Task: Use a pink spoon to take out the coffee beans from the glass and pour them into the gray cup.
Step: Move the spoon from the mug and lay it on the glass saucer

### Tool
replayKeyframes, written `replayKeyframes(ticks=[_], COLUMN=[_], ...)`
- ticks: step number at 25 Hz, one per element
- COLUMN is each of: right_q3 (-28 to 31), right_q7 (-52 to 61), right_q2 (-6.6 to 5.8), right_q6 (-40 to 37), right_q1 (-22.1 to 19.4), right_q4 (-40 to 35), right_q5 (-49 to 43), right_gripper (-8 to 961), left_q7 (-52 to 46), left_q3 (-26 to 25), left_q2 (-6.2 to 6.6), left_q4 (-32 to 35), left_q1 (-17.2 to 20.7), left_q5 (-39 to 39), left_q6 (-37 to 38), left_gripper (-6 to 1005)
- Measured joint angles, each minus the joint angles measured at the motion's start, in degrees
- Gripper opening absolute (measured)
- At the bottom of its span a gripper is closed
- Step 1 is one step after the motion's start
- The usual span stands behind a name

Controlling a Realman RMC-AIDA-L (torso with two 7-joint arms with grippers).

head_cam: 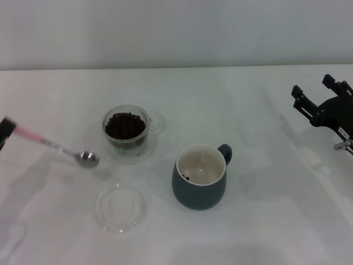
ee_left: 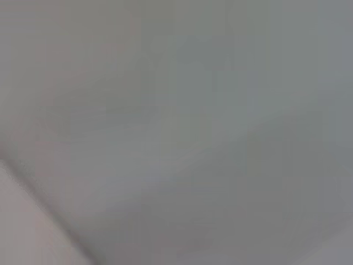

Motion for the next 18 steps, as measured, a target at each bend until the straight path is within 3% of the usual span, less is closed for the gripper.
replayKeyframes(ticks=[3,8,18], right_q3=[0.00,0.00,0.00], right_q7=[-0.03,-0.03,-0.01], right_q2=[-0.03,0.02,-0.10], right_q6=[0.50,1.92,2.02], right_q1=[0.02,0.72,0.75], right_q4=[-0.54,-1.21,-1.41], right_q5=[0.47,0.86,2.27], right_gripper=[828,828,828], left_q7=[-1.10,-1.37,-2.19], left_q3=[0.32,0.44,0.46], left_q2=[0.07,0.20,-0.17], left_q4=[-0.32,-0.37,-1.38], left_q1=[2.64,3.64,-2.68], left_q5=[1.04,3.74,13.48], left_q6=[0.41,1.20,8.53], left_gripper=[134,134,135])
